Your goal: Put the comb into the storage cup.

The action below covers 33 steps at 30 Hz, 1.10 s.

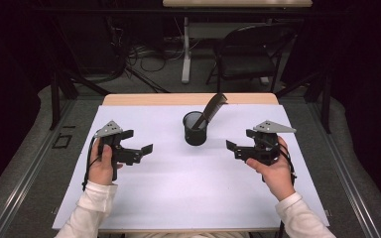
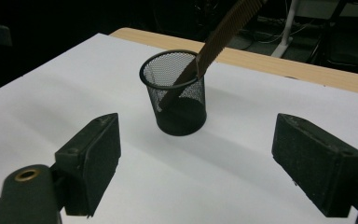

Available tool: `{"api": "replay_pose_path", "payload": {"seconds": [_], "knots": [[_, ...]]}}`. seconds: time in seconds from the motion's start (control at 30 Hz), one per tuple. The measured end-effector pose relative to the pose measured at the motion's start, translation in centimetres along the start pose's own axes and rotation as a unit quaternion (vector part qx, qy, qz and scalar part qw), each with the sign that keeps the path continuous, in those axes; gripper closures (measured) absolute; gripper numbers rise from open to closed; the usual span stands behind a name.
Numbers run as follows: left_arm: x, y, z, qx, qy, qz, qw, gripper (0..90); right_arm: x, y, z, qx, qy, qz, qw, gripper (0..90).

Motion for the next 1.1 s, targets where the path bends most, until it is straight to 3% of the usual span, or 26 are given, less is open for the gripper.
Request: {"api": "replay_pose_path", "payload": {"seconds": [0.57, 0.87, 1.1], "knots": [[-0.1, 0.3, 0.0, 0.006, -0.003, -0.002, 1.0, 0.7, 0.2, 4.3, 1.2, -0.004, 0.014, -0.013, 0.9998, 15.6], [0.1, 0.4, 0.1, 0.004, -0.004, -0.002, 1.0, 0.7, 0.6, 6.6, 1.2, 0.019, 0.007, -0.009, 0.9998, 15.6], [0.1, 0.4, 0.1, 0.005, -0.002, -0.003, 1.0, 0.7, 0.8, 7.6, 1.4, 0.021, 0.006, -0.005, 0.9997, 15.6]]}}
Point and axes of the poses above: each handheld gripper's, and its own axes: x roughly forward along the jaws, y roughly out of its underside, z roughly to its left, the point moved 6 cm from there along x, roughly forward along the jaws, and after that the axes turned 12 degrees about -x, right-handed, at the moved point
